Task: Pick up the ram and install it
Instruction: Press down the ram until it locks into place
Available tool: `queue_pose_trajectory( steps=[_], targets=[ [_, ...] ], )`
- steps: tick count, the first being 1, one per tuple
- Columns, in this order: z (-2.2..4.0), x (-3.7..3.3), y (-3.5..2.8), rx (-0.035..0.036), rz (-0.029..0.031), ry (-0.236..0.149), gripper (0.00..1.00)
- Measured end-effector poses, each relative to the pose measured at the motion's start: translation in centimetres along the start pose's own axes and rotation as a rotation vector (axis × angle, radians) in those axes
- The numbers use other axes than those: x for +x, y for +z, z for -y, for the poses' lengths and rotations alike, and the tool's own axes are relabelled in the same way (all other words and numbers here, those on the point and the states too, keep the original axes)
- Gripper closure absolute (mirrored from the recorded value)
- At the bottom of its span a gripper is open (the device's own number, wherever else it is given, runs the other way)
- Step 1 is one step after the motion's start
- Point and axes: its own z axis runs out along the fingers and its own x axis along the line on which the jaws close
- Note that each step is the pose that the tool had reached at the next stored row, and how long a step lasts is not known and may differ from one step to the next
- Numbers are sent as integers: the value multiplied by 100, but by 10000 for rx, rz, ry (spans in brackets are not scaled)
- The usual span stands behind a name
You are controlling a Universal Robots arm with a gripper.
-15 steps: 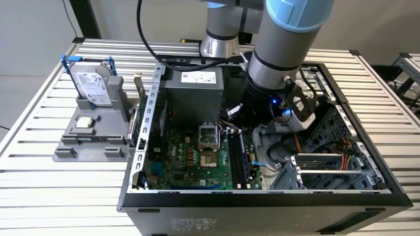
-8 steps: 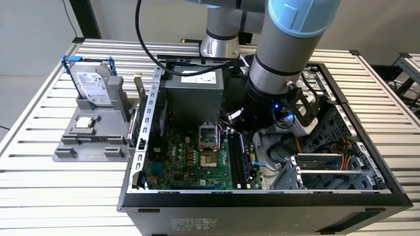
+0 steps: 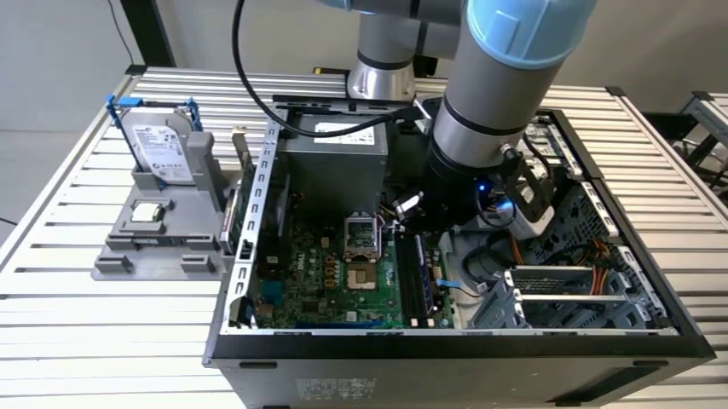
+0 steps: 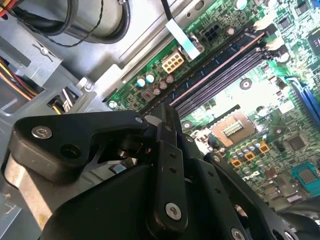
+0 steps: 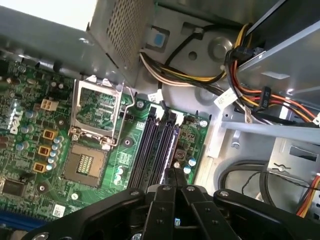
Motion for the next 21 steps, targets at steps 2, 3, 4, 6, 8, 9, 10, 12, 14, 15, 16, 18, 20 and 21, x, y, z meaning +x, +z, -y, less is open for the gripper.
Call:
queue_pose_trajectory(
  steps=[2, 3, 4, 6, 8, 9, 10, 12, 14, 15, 16, 18, 20, 21],
  targets=[
    [6, 2, 0, -1, -10, -135, 100],
    [8, 2, -1, -3, -17, -219, 100],
    [8, 3, -1, -5, -24, -318, 100],
    [10, 4, -1, -9, -39, -530, 100],
    [11, 5, -1, -16, -54, -743, 100],
    [11, 5, -1, -18, -64, -871, 100],
    [11, 5, -1, -21, -75, -1014, 100],
    [11, 6, -1, -30, -94, -1285, 100],
    [12, 6, 0, -39, -116, -1593, 100],
    [11, 6, 0, -45, -127, -1755, 100],
    [11, 6, 1, -50, -138, -1921, 100],
    [11, 6, 1, -60, -161, -2243, 100],
    [11, 6, 1, -70, -184, -2568, 100],
    [11, 7, 1, -74, -193, -2727, 100]
  ],
)
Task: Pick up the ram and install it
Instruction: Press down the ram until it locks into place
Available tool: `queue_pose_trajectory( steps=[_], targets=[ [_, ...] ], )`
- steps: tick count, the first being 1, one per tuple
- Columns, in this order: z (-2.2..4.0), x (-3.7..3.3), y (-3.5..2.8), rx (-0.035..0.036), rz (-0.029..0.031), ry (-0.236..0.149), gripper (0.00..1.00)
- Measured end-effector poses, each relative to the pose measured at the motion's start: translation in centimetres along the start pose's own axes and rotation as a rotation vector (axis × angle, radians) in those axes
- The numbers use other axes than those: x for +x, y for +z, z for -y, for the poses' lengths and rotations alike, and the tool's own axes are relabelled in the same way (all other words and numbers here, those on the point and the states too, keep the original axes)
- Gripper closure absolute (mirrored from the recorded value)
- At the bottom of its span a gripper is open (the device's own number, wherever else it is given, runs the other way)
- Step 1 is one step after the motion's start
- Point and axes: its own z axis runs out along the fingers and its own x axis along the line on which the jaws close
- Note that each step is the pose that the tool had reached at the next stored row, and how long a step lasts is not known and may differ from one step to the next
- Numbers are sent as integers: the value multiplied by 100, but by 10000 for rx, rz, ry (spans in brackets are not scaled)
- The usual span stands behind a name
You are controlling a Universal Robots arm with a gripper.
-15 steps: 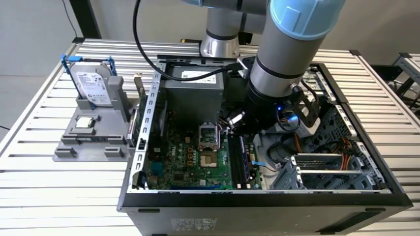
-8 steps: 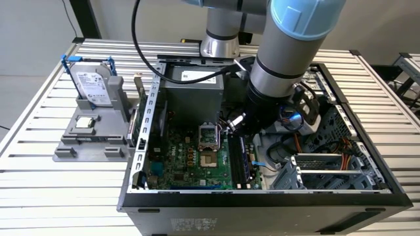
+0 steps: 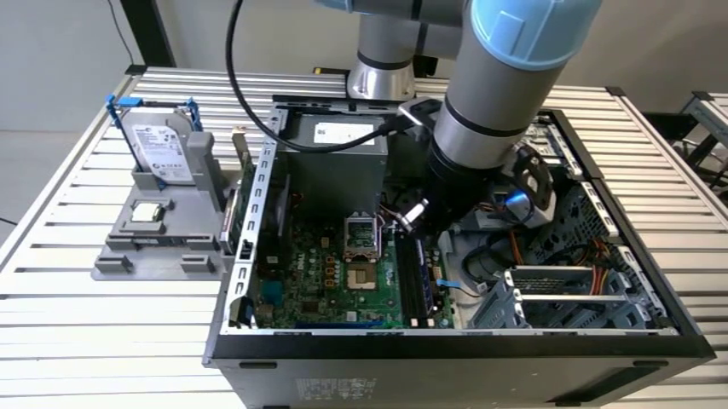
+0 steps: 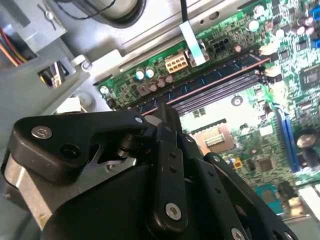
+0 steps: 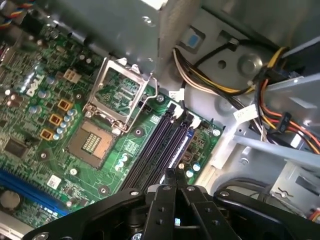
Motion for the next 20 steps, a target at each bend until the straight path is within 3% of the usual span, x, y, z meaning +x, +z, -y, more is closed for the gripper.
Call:
queue_pose_trajectory(
  steps=[14, 20],
  targets=[
    [1, 0, 7, -63, -151, -2402, 100],
    [1, 0, 9, 58, -28, -3443, 100]
  ],
)
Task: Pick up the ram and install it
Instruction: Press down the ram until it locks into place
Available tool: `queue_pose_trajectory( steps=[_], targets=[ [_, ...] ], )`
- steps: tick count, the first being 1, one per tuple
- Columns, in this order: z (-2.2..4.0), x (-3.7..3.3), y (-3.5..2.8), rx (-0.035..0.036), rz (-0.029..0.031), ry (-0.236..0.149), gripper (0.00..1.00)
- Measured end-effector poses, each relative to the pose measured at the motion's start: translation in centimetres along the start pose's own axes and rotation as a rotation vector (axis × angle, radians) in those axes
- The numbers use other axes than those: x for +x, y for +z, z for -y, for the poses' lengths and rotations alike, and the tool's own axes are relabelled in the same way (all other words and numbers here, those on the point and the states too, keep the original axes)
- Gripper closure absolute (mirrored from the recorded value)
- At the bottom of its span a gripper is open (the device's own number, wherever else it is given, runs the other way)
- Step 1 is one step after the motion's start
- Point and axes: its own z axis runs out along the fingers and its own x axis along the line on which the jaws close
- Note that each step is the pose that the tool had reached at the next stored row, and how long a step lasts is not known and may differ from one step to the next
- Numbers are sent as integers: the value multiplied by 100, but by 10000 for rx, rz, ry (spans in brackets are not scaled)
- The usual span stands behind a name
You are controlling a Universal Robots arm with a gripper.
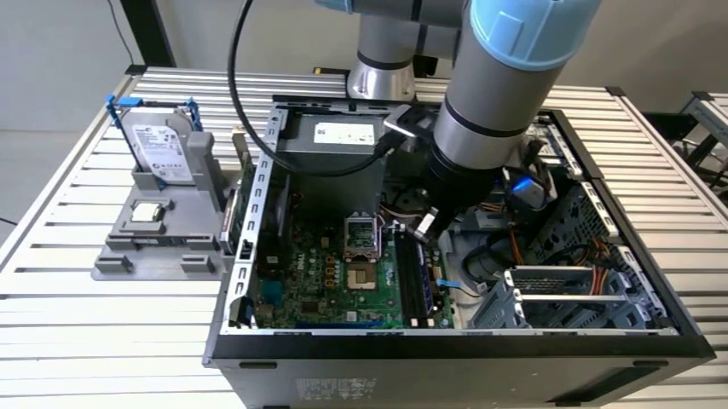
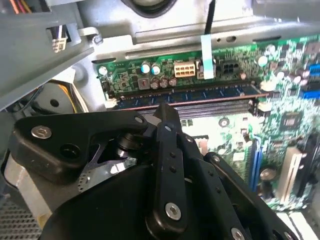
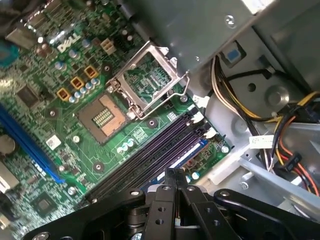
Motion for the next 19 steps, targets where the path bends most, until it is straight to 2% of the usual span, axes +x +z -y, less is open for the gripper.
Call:
queue_pose_trajectory(
  steps=[6, 19],
  targets=[
    [0, 0, 2, 103, 74, -1040, 100],
    [3, 4, 10, 23, 13, -2948, 100]
  ],
)
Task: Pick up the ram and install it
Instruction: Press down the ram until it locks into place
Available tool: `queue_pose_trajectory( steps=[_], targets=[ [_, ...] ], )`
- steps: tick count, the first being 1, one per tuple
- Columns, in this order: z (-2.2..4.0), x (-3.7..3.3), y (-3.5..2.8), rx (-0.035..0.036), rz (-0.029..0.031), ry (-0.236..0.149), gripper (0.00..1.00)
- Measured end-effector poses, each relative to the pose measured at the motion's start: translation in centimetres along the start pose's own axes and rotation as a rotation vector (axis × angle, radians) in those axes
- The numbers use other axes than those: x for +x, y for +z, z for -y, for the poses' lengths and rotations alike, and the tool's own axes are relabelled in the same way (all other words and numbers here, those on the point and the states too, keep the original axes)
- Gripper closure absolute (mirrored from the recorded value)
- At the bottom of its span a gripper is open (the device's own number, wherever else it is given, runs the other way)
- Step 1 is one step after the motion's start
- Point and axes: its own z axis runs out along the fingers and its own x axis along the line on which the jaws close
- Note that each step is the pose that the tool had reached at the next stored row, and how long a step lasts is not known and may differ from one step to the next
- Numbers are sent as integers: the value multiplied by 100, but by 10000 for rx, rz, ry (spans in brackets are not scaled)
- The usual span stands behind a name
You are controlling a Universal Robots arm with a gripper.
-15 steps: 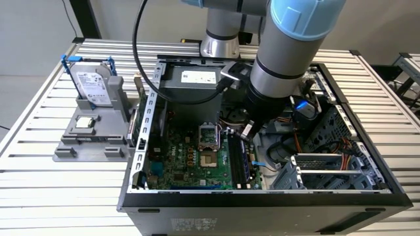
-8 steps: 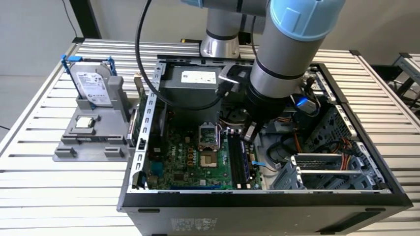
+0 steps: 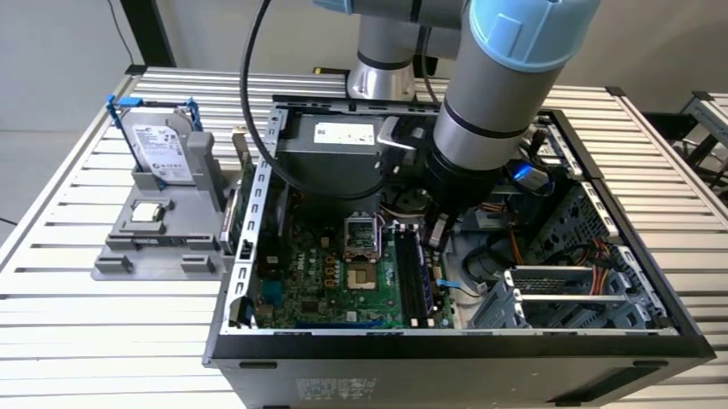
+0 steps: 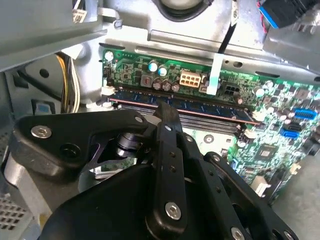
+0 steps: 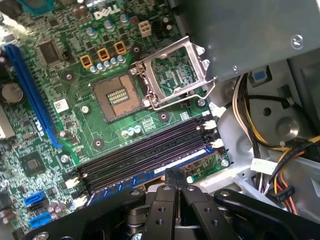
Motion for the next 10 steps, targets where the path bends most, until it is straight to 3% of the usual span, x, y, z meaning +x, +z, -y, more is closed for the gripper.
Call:
queue_pose_trajectory(
  steps=[10],
  targets=[
    [5, 11, 30, -75, -39, -1265, 100]
  ],
)
